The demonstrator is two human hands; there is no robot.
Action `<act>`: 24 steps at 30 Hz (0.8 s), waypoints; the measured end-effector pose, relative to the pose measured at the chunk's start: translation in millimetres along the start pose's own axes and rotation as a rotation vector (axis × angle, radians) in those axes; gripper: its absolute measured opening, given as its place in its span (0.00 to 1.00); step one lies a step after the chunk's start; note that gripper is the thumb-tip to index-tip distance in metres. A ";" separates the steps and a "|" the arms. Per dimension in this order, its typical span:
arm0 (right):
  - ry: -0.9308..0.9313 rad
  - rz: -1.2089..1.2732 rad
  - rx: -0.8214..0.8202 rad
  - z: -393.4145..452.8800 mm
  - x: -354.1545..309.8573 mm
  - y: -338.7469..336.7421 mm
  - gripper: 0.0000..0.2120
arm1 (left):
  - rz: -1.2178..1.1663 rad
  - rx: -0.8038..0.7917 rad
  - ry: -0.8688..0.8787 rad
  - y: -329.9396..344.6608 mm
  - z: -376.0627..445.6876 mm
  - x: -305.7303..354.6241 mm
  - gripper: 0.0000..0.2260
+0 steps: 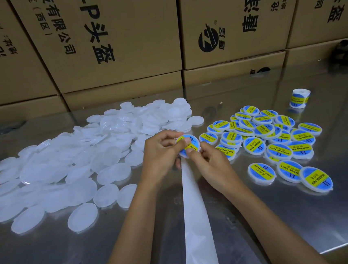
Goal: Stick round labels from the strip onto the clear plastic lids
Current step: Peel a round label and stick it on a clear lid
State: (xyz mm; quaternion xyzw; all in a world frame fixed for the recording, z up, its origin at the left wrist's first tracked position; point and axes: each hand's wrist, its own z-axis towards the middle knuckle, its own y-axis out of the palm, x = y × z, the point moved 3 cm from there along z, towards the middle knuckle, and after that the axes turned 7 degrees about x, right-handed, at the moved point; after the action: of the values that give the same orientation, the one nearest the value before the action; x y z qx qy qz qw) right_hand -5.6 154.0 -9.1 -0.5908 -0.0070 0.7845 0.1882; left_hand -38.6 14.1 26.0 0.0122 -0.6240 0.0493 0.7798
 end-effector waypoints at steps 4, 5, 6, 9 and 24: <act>-0.054 -0.037 0.036 -1.4 -2.7 0.4 0.20 | 0.023 0.024 0.030 -3.0 1.0 -1.8 0.05; -0.055 -0.049 0.051 -1.3 -3.1 -0.5 0.22 | 0.031 0.001 0.038 -2.4 0.5 -1.8 0.06; -0.054 -0.064 0.071 -0.7 -3.4 -1.3 0.24 | 0.039 -0.028 0.047 -1.3 -0.3 -1.9 0.06; -0.048 -0.104 0.125 1.6 -1.7 -4.0 0.28 | 0.052 -0.089 0.049 2.5 -1.7 -3.2 0.06; 0.003 0.004 0.071 3.2 -4.0 -7.7 0.22 | 0.013 -0.074 0.031 3.3 -1.7 0.2 0.07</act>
State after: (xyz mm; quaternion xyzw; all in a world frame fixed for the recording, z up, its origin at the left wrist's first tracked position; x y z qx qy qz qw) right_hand -5.4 160.5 -2.6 -0.5848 0.0224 0.7839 0.2073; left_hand -37.2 17.6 25.7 -0.0216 -0.6134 0.0314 0.7888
